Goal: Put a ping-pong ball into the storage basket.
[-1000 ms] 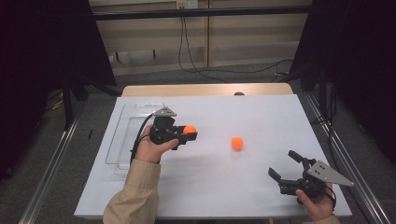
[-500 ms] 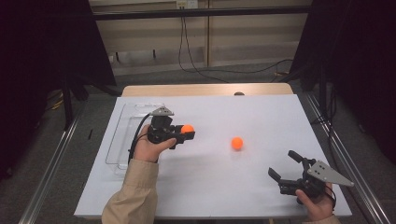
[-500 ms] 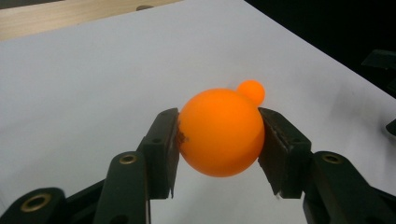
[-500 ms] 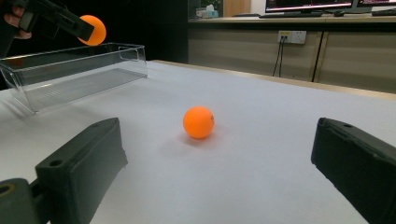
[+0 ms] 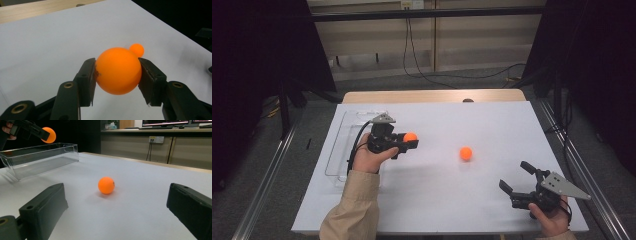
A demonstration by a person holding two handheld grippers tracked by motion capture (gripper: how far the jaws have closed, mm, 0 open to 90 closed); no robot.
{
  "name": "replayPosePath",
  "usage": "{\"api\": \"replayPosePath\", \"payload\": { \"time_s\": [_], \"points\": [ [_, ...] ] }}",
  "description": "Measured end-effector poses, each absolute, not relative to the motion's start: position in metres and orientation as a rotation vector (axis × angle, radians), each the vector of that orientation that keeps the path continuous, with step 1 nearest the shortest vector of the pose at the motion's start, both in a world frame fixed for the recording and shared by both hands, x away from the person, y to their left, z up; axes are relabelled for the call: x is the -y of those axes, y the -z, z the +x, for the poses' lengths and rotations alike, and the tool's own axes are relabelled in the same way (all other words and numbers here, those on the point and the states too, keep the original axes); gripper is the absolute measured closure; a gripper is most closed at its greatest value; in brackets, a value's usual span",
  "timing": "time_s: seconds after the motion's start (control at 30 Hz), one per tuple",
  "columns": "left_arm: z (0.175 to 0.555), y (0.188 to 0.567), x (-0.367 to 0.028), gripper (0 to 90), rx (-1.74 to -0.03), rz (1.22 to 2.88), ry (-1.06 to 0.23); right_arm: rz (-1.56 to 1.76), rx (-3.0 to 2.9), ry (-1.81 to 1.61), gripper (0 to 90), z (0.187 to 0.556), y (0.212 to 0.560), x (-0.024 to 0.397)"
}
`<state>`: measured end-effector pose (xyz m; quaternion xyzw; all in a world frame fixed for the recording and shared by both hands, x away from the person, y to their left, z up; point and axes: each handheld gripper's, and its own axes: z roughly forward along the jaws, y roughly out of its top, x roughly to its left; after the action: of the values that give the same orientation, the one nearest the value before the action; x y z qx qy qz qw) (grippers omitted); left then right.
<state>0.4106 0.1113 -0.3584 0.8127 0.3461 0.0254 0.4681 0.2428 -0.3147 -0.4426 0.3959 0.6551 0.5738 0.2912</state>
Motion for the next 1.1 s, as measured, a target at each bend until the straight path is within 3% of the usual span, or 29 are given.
{"api": "replayPosePath", "payload": {
  "time_s": [1.1],
  "points": [
    [0.414, 0.353, -0.131, 50.9, -0.88, 1.975, -0.091, 1.057, -1.745, -1.531, 1.9, 0.243, 0.442, 0.315]
  ]
}}
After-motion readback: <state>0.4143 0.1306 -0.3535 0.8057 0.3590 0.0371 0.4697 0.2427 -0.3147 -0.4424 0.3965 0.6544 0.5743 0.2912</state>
